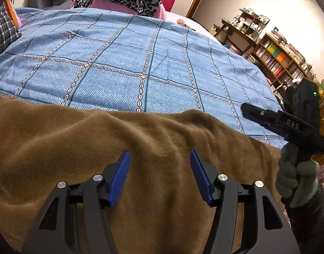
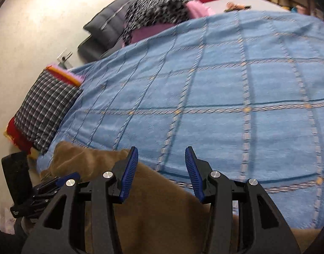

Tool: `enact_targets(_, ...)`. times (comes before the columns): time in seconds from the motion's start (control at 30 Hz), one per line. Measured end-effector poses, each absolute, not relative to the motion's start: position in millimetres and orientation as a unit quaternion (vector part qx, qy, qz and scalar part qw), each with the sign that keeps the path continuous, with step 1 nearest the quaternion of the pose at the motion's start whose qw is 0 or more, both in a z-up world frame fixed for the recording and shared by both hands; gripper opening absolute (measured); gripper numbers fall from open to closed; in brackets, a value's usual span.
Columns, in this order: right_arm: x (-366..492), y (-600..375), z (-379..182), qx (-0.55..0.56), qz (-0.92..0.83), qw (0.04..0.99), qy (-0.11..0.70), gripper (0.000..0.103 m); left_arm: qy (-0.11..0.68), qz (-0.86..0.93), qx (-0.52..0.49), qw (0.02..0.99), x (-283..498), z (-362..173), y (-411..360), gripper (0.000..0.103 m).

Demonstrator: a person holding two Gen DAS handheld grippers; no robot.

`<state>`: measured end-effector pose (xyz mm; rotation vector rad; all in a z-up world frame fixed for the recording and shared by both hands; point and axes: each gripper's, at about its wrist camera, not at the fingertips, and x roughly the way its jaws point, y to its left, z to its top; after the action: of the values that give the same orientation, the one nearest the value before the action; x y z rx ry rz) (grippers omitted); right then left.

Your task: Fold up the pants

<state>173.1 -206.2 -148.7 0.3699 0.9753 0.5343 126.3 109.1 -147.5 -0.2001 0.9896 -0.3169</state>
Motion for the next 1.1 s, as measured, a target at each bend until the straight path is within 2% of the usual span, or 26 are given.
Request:
enact_targets(0.37, 180, -171, -178, 0.168, 0.337, 0.776, 0.506, 0.048, 0.479, -0.154, -0.092, 0.86, 147, -149, 106, 0.059)
enact_targets(0.9, 127, -160, -165, 0.132, 0.417, 0.755, 0.489, 0.048, 0.487, -0.178, -0.041, 0.854, 166, -147, 72, 0.059)
enact_targets(1.1, 124, -158, -168, 0.148, 0.43, 0.743, 0.492, 0.061, 0.508, -0.168, -0.045, 0.843, 147, -161, 83, 0.059)
